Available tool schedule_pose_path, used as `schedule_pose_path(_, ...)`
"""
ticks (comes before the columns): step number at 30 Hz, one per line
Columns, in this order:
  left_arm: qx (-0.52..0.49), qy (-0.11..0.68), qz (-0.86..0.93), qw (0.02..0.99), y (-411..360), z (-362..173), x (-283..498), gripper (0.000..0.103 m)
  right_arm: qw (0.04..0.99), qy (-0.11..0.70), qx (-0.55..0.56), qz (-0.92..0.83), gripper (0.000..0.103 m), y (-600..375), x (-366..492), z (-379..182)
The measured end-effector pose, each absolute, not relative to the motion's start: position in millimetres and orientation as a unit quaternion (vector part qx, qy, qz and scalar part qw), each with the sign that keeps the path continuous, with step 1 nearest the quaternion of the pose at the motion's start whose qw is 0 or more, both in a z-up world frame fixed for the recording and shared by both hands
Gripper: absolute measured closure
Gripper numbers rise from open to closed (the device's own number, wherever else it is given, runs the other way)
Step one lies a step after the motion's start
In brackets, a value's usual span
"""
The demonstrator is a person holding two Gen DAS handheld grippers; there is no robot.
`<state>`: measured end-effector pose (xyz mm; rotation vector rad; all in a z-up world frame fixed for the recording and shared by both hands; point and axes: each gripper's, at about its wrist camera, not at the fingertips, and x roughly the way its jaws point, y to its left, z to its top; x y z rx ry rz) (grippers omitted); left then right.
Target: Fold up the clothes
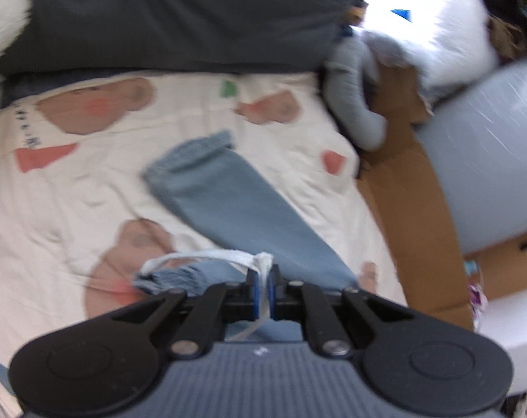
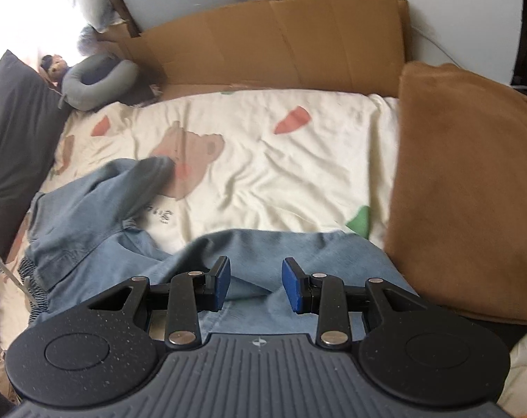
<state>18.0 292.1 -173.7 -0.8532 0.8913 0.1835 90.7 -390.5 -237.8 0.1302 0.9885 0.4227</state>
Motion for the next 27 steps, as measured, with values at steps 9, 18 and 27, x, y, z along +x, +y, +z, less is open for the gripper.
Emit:
schedule_pose_path(9,-0.391,0.440,0.005,0.808,221,-173,39,0.098,0.856,0.469,0.061,0.208,0.063,-390,89,-239)
schedule_pose_path(18,-0.359,0.488,-0.060,0.793,161,-195,64,0.098,0.853,0.477,0.057,0.204,0.063,-393,86,-245)
schedule_pose_path(27,-0.335,0.565,-0.078,0.750,131,-224,70,0.051,0.852,0.477,0.056,0.207,0.063,-388,86,-247)
